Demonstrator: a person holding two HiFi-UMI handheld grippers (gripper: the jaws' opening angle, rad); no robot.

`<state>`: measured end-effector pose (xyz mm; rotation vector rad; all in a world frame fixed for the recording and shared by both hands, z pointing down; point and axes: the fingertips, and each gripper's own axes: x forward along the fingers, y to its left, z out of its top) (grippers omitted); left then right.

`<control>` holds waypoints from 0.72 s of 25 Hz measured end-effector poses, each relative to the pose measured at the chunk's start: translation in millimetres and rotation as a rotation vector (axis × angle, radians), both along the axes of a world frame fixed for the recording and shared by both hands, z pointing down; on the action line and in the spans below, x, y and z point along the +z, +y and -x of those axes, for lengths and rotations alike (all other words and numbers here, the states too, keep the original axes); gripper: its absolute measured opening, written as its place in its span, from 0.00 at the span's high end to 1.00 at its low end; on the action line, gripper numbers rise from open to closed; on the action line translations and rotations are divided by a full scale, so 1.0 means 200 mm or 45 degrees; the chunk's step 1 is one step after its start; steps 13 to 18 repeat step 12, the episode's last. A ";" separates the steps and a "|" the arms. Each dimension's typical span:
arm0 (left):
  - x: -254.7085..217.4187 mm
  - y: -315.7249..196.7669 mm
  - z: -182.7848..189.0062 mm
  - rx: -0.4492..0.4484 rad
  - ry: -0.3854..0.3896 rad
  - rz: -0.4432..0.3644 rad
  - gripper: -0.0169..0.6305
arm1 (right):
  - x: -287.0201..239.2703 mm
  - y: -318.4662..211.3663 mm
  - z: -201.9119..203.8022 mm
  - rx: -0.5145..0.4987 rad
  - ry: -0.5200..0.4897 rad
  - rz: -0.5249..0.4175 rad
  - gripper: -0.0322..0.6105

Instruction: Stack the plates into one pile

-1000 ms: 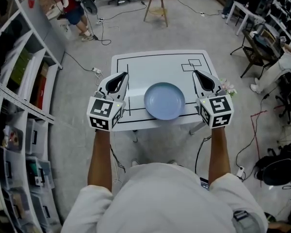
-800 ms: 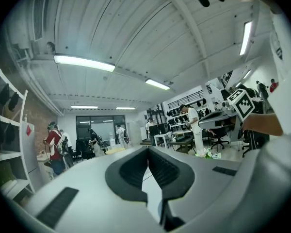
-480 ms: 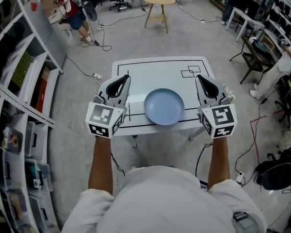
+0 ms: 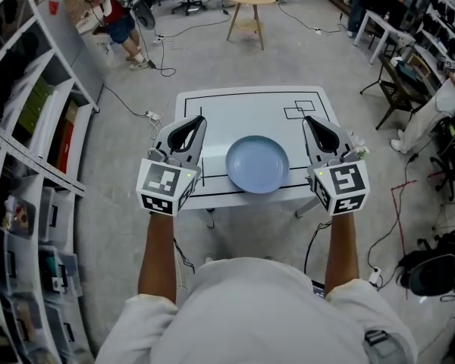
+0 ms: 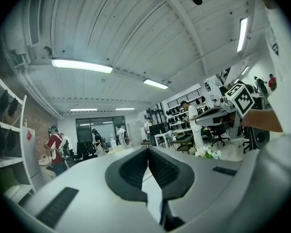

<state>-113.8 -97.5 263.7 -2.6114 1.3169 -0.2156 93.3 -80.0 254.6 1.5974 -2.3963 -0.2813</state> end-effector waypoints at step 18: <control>0.02 -0.01 0.01 0.002 0.003 0.007 0.95 | 0.02 -0.01 0.01 0.004 -0.001 0.016 0.93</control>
